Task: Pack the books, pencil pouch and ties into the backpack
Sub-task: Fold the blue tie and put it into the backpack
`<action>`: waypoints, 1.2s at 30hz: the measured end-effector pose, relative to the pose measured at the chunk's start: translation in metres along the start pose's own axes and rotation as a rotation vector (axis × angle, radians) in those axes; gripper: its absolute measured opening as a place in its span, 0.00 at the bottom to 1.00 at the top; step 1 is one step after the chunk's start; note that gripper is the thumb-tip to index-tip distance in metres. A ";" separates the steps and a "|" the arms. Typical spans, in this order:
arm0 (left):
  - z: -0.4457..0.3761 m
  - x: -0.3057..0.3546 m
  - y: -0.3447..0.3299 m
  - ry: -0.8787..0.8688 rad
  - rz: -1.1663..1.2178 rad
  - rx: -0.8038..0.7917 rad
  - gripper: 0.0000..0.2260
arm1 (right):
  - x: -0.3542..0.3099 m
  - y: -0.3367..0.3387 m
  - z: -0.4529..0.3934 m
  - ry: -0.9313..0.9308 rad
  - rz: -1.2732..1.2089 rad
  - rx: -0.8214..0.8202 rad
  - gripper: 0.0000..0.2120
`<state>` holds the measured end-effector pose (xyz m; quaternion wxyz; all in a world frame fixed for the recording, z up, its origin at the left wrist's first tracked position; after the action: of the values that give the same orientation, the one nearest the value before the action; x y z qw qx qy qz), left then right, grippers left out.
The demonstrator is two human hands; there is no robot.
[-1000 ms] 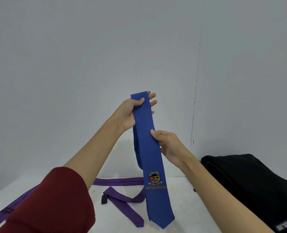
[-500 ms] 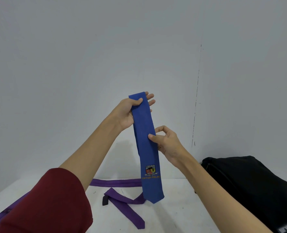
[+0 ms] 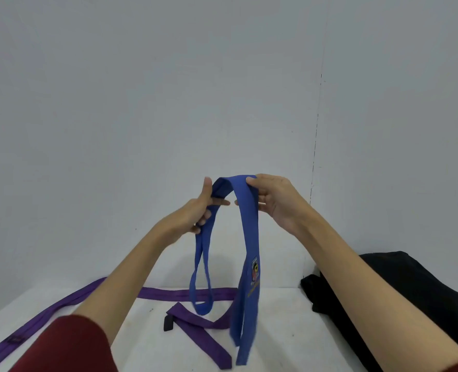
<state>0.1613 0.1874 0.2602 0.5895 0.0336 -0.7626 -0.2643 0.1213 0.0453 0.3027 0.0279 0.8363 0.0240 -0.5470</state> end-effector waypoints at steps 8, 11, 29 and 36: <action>0.003 -0.004 0.003 -0.379 -0.259 0.254 0.11 | -0.009 -0.006 -0.006 -0.001 0.042 -0.024 0.07; 0.007 0.001 0.001 -0.401 -0.090 0.366 0.11 | -0.011 -0.007 -0.008 0.006 0.066 -0.020 0.08; -0.001 0.010 -0.032 -0.271 0.260 0.290 0.09 | 0.003 0.013 -0.003 -0.059 0.039 0.135 0.04; -0.001 0.013 -0.042 -0.233 0.351 0.191 0.07 | 0.003 0.013 -0.002 -0.044 0.012 0.157 0.05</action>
<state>0.1471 0.1463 0.2532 0.5287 -0.0745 -0.8411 -0.0865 0.1253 0.0324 0.3010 -0.0340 0.8237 -0.0244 -0.5655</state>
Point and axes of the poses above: each hand's wrist, its own z-axis away from the middle knuckle, its own y-axis out of the back of the hand, x = y × z, the point moved 9 cm from there along -z, towards the middle knuckle, and after that the axes turned 1 degree about -y, right-handed, at the moved point
